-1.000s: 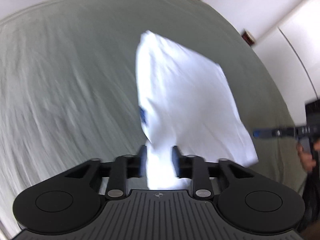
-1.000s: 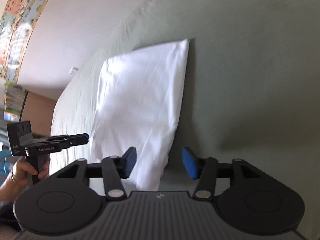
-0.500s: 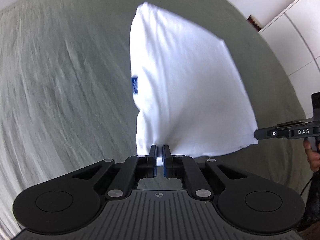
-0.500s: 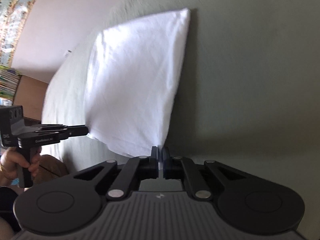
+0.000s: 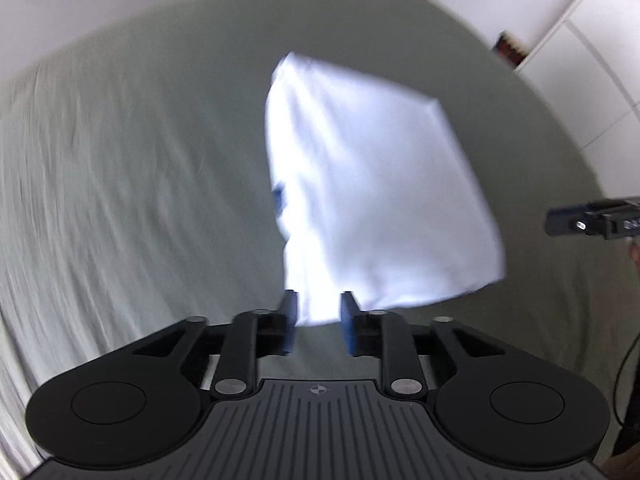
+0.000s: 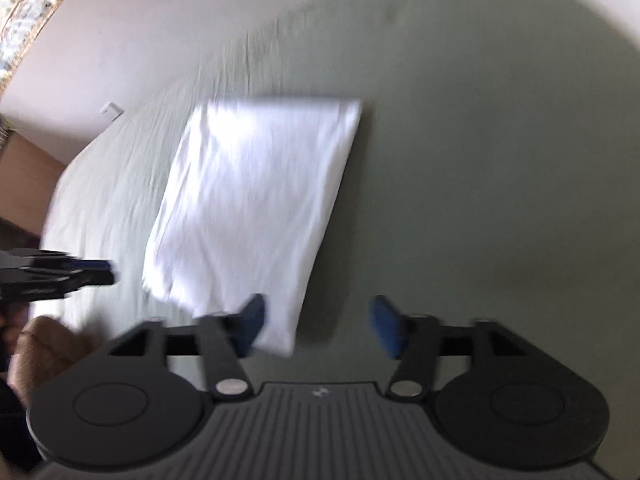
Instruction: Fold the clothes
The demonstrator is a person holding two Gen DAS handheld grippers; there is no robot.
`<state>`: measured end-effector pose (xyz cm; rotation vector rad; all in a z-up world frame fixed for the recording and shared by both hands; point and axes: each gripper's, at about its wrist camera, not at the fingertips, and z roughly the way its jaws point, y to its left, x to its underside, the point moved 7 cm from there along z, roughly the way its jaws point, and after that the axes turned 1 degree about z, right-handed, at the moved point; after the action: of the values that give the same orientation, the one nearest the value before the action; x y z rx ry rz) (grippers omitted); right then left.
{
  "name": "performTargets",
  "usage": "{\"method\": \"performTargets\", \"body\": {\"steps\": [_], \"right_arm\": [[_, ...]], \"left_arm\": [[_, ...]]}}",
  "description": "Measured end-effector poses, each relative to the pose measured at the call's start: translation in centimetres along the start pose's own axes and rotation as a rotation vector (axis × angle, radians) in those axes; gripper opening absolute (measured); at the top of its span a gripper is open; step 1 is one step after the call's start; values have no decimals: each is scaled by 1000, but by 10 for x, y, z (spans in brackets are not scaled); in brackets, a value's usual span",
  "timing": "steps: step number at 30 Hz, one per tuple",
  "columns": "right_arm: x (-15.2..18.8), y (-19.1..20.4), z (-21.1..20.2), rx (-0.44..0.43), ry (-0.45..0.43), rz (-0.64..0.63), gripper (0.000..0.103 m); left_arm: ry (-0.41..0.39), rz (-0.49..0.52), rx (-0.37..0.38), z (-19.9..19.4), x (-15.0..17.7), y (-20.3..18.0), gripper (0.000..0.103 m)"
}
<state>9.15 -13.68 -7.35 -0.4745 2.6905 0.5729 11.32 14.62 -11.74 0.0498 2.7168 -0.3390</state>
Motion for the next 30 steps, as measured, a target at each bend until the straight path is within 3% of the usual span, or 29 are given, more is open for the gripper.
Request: {"method": "performTargets", "body": {"steps": [3, 5, 7, 10, 17, 20, 26, 30], "right_arm": [[-21, 27, -23, 54, -76, -15, 83], [-27, 44, -37, 53, -127, -10, 89], [-22, 58, -55, 69, -189, -18, 96], [-10, 79, -83, 99, -279, -35, 98], [35, 145, -130, 167, -398, -66, 100], [48, 161, -140, 177, -403, -51, 102], [62, 171, -159, 200, -393, -5, 102], [62, 168, -161, 233, -410, 3, 102]], "left_arm": [[-56, 45, -5, -19, -24, -29, 56], [-90, 85, -16, -30, -32, -47, 73], [-122, 112, -54, -39, -32, -57, 78], [-140, 134, -139, -46, -27, -70, 78], [-206, 89, -184, -94, 17, -90, 78], [-189, 104, -227, -105, 36, -91, 78], [-136, 7, -193, -106, 53, -82, 78], [-150, -14, -216, -103, 52, -78, 78]]}}
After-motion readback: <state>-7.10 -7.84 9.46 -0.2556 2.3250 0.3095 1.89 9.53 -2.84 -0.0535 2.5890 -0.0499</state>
